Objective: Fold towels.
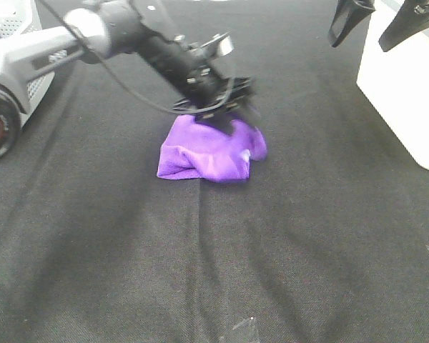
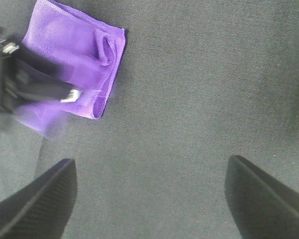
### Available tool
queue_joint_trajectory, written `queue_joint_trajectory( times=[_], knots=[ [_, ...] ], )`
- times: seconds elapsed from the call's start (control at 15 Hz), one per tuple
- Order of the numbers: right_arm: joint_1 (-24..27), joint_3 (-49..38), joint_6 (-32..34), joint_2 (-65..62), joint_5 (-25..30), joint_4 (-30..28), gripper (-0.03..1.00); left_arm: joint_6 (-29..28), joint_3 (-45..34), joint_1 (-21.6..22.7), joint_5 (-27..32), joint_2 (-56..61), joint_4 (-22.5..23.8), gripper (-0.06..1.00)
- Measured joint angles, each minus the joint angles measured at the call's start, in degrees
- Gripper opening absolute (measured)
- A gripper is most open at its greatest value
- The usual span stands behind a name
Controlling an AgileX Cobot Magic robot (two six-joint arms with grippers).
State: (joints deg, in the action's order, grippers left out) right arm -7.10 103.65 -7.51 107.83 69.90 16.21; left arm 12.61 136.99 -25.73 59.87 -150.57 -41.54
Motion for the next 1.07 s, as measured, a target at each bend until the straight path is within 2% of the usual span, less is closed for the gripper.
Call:
queue_joint_trajectory(
  times=[0.07, 0.27, 0.47, 0.6, 0.8, 0.93, 1.07],
  knots=[
    [0.0, 0.0, 0.0, 0.0, 0.0, 0.0, 0.78, 0.3, 0.1, -0.7, -1.7, 0.0, -1.2, 0.63],
    [0.0, 0.0, 0.0, 0.0, 0.0, 0.0, 0.78, 2.5, 0.2, -1.0, -3.7, 0.0, -2.3, 0.65],
    [0.0, 0.0, 0.0, 0.0, 0.0, 0.0, 0.78, 6.3, 0.2, 1.3, 0.3, 2.8, 2.6, 0.65],
    [0.0, 0.0, -0.5, 0.0, 0.0, 0.1, 0.78, 6.3, 0.3, 4.4, 1.0, 6.2, 6.2, 0.65],
    [0.0, 0.0, -1.5, 0.0, 0.0, 1.1, 0.78, 0.4, 0.3, 9.1, 1.9, 10.7, 14.7, 0.65],
    [0.0, 0.0, -1.5, 0.0, 0.0, 1.3, 0.78, -4.9, 0.6, 10.8, 7.2, 11.5, 24.0, 0.65],
    [0.0, 0.0, -1.5, 0.0, 0.0, 1.3, 0.78, -8.3, 0.6, 11.1, 9.4, 11.5, 33.5, 0.65]
  ],
)
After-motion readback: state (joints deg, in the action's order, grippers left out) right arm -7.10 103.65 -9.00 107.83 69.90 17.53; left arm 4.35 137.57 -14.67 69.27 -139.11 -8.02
